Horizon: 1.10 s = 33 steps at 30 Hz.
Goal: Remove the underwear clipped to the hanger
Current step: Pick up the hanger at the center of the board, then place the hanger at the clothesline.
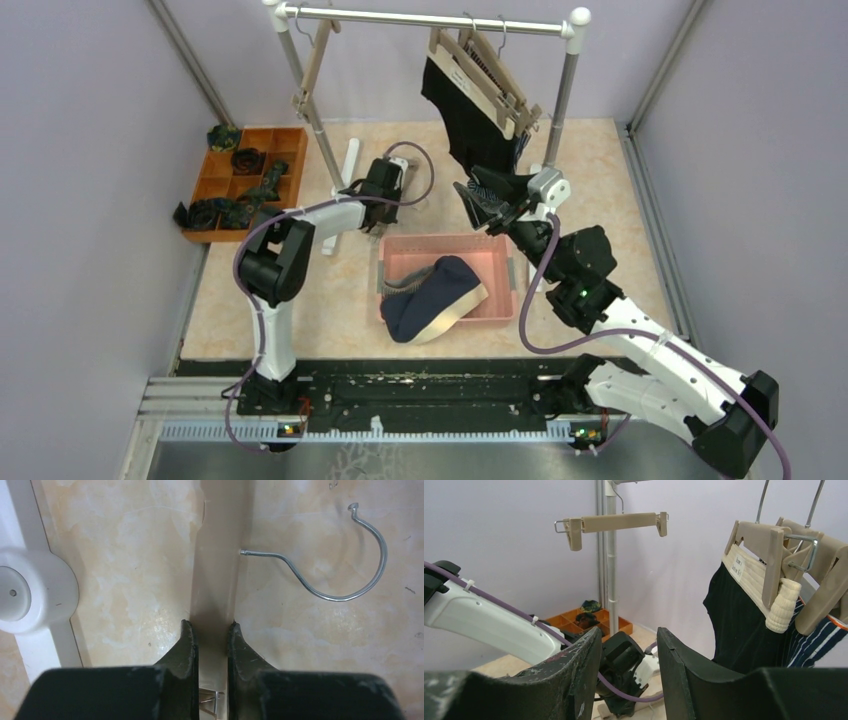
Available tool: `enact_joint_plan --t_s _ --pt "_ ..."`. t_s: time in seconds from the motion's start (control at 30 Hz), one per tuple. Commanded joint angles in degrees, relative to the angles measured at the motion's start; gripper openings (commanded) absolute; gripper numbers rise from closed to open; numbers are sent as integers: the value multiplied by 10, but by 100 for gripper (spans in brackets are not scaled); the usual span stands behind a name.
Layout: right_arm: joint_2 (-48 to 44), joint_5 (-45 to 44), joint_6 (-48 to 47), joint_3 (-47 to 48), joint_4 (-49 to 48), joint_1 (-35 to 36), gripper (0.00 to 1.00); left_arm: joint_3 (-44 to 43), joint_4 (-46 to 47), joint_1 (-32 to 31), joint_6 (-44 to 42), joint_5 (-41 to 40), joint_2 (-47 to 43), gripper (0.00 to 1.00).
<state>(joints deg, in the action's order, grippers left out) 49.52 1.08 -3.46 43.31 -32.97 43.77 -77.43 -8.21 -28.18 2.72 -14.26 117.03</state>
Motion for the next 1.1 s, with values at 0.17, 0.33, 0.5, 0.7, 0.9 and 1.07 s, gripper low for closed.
enact_joint_plan --t_s 0.17,0.33,0.5,0.7,0.9,1.07 --pt "-5 -9 -4 18 -18 5 46 34 -1 16 18 72 -108 0" --pt "-24 -13 -6 1 -14 5 46 65 69 19 51 83 -190 0" --pt "-52 -20 -10 -16 -1 5 46 83 120 26 93 81 -240 0" --pt "-92 -32 -14 -39 0 5 46 112 150 31 156 142 -291 0" --pt "-122 -38 -14 -55 -2 6 46 126 177 61 238 275 -342 0" --pt "-147 -37 -10 -61 3 5 46 115 221 94 322 377 -381 0"
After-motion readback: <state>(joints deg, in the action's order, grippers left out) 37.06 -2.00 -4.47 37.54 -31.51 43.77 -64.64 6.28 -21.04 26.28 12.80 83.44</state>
